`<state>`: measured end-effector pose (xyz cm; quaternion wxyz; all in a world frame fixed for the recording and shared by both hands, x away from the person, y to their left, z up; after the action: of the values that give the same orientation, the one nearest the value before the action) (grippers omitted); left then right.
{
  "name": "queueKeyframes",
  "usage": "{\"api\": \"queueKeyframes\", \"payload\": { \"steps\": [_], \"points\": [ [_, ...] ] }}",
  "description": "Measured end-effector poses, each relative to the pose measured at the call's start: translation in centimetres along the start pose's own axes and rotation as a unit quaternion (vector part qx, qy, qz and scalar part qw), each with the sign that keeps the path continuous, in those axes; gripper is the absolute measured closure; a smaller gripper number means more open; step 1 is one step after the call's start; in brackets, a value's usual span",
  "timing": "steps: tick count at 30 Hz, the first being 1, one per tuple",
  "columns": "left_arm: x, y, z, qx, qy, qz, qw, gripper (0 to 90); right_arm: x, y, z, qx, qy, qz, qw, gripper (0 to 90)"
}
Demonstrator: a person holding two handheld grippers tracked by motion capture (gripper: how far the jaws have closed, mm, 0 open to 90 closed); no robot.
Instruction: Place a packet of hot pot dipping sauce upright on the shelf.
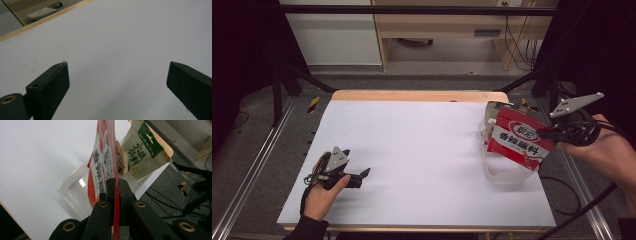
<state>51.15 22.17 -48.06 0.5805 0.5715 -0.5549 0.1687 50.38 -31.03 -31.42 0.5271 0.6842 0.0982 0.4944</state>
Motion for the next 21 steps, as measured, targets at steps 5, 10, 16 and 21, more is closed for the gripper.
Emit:
{"api": "queueKeyframes", "payload": {
  "steps": [5, 10, 16, 21],
  "points": [
    [0.0, 0.0, -0.1, 0.001, 0.000, 0.001, 1.0000, 4.4, -0.6, -0.9, 0.2, 0.005, -0.006, -0.005, 1.0000, 90.0],
    [0.0, 0.0, -0.1, 0.001, 0.000, 0.001, 1.0000, 4.4, -0.9, -1.8, 0.3, 0.011, -0.012, -0.009, 0.9998, 90.0],
    [0.0, 0.0, -0.1, 0.001, -0.001, 0.000, 1.0000, 4.4, -1.7, -3.0, 0.3, 0.021, -0.022, -0.015, 0.9994, 89.9],
    [0.0, 0.0, 0.0, -0.001, 0.001, 0.000, 1.0000, 4.2, -2.1, -3.8, 0.4, 0.026, -0.027, -0.015, 0.9992, 89.9]
  ]
}}
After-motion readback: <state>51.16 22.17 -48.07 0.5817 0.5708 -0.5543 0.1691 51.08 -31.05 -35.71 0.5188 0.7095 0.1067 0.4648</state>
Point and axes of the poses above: each handheld gripper's, and its own axes: y roughly backward along the jaws, x roughly out of its top, z roughly to its right, the point moved 8 cm from there along -y, roughly forward along the jaws, and after that the axes turned 13 degrees about x, right-handed, at the moved point
